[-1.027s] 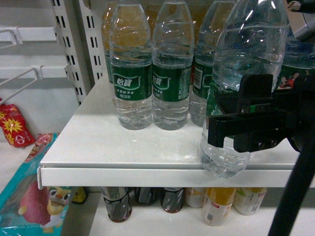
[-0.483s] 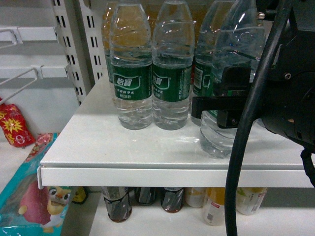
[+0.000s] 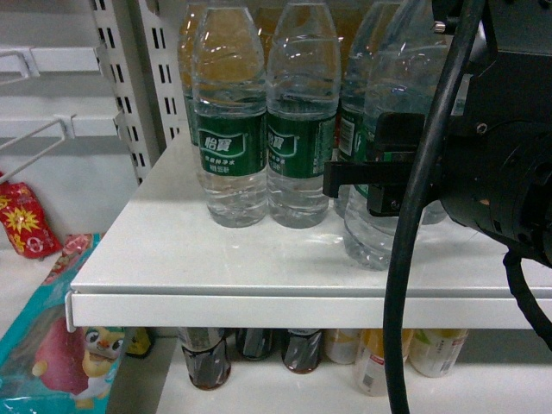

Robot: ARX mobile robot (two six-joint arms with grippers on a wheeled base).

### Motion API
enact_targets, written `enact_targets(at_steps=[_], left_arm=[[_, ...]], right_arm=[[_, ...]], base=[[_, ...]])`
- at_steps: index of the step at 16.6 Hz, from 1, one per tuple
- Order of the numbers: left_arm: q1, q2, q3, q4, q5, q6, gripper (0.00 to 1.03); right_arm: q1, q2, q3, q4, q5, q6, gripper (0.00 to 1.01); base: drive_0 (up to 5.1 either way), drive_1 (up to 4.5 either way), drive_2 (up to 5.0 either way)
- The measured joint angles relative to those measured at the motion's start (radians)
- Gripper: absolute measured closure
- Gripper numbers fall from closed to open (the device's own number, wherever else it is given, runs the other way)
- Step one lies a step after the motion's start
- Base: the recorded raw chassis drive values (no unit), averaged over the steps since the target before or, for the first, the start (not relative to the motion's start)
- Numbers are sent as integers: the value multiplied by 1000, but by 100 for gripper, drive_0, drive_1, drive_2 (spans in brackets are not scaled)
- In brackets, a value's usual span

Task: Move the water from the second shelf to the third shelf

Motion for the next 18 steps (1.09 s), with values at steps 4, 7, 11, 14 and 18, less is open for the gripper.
enact_targets(at_steps=[4,7,11,14,18], left_arm=[[0,0,0,0,0,0,5],[0,0,0,0,0,0,5],[0,0,0,0,0,0,5],[0,0,0,0,0,0,5],[0,0,0,0,0,0,5]], right_arm=[[11,16,5,17,10,-9,62],[10,19,5,23,10,-16,62],[10,24,22,50,-8,-19,16],[10,24,24,43,-16,-11,4],[10,24,24,34,-52,6,3]], base=[[0,0,0],[0,0,0],[0,0,0],[0,0,0],[0,0,0]])
